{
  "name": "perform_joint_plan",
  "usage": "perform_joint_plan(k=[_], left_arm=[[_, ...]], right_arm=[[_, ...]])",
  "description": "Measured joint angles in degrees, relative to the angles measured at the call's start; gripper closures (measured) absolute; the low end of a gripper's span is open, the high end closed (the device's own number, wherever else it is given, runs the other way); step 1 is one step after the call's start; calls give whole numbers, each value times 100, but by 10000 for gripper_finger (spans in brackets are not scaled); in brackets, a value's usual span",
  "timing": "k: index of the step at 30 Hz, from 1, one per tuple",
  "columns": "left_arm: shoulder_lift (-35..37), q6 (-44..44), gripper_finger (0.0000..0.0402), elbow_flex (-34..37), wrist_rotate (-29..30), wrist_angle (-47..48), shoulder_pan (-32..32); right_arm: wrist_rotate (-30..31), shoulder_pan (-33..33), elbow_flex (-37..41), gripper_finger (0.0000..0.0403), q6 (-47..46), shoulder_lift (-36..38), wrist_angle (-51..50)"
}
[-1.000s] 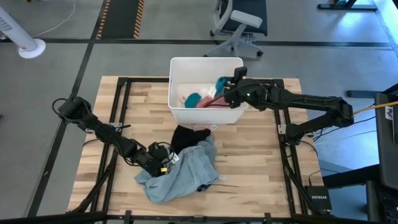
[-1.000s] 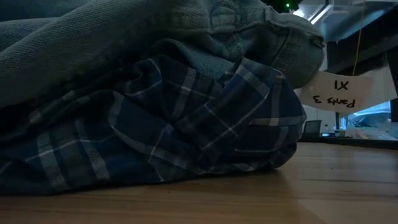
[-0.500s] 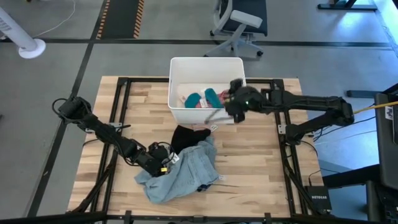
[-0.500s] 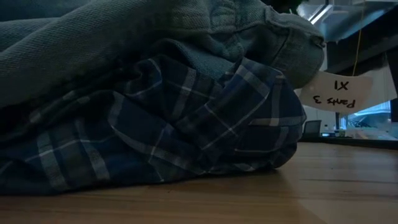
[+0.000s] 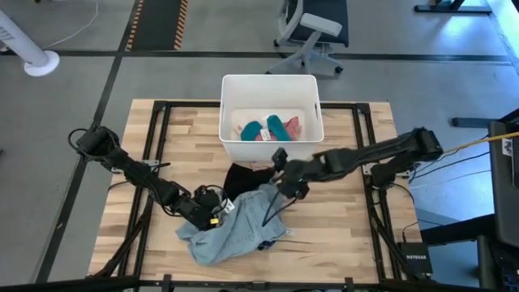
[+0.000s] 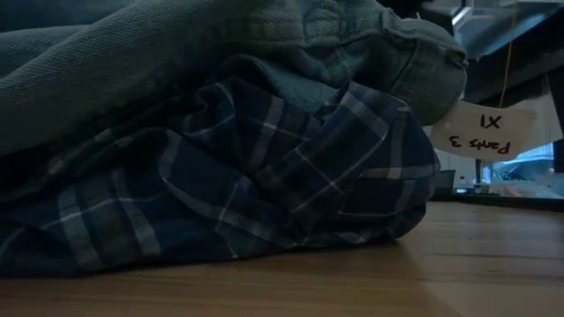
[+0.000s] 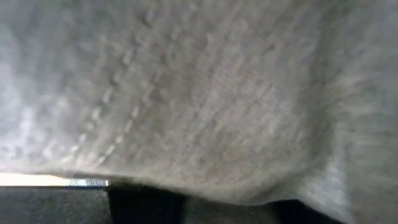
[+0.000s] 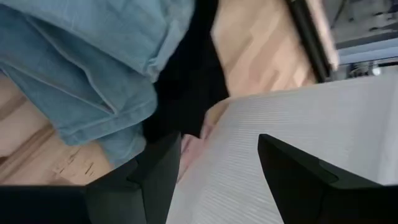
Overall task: Sort clothes
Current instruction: Put the black shorts into the white laundry bin
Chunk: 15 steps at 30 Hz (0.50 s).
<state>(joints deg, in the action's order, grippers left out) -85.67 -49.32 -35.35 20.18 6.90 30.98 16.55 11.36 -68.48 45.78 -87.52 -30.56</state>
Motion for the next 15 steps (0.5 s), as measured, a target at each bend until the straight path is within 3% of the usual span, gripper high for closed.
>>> perform_joint_plan(k=[4, 8, 15], left_arm=[[0, 13, 208, 0, 4, -2, 2], [2, 22, 208, 0, 5, -2, 2], [2, 69, 208, 0, 5, -9, 2]], right_arm=[[195, 28, 1, 169, -28, -625, 3], [815, 13, 1, 169, 20, -1145, 113], [1309, -55, 1, 169, 485, -1616, 595]])
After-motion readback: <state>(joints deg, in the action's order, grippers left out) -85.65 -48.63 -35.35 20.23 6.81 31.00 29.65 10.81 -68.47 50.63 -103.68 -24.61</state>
